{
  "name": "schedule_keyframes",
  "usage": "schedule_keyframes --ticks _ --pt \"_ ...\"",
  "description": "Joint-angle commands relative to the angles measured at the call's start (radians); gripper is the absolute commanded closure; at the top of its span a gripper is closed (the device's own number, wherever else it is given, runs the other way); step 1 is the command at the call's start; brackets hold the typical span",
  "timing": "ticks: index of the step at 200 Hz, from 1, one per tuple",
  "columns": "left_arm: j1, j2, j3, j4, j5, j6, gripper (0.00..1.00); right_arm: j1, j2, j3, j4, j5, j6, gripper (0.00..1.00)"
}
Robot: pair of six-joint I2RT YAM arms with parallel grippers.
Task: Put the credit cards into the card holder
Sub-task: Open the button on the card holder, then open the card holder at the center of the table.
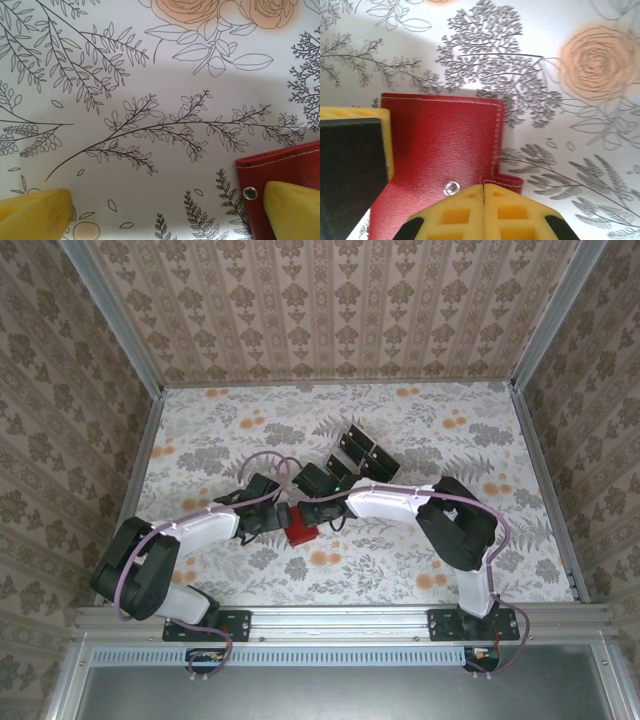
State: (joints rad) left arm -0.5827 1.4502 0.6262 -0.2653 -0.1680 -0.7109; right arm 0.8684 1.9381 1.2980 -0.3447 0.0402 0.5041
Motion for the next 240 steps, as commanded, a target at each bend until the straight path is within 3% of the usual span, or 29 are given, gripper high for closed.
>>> schedule_keyframes --ticks 1,76,166,240 --pt "0.003 0.12 -0.06 0.051 0.082 0.029 0.0 -0.027 -0.065 -0.03 -0.013 0.012 0.026 1.0" --pt "0.009 0.009 -0.009 0.015 0.101 0.079 0.0 -0.039 -0.151 -0.082 0.021 -0.033 0.049 1.0" --pt "0.038 -0.2 0.017 0.037 0.233 0.068 0.0 -0.039 -0.27 -0.117 0.098 -0.139 0.118 1.0" --pt "0.033 -0.196 0.0 0.099 0.275 0.021 0.0 -0.038 -0.289 -0.132 0.109 -0.151 0.132 1.0"
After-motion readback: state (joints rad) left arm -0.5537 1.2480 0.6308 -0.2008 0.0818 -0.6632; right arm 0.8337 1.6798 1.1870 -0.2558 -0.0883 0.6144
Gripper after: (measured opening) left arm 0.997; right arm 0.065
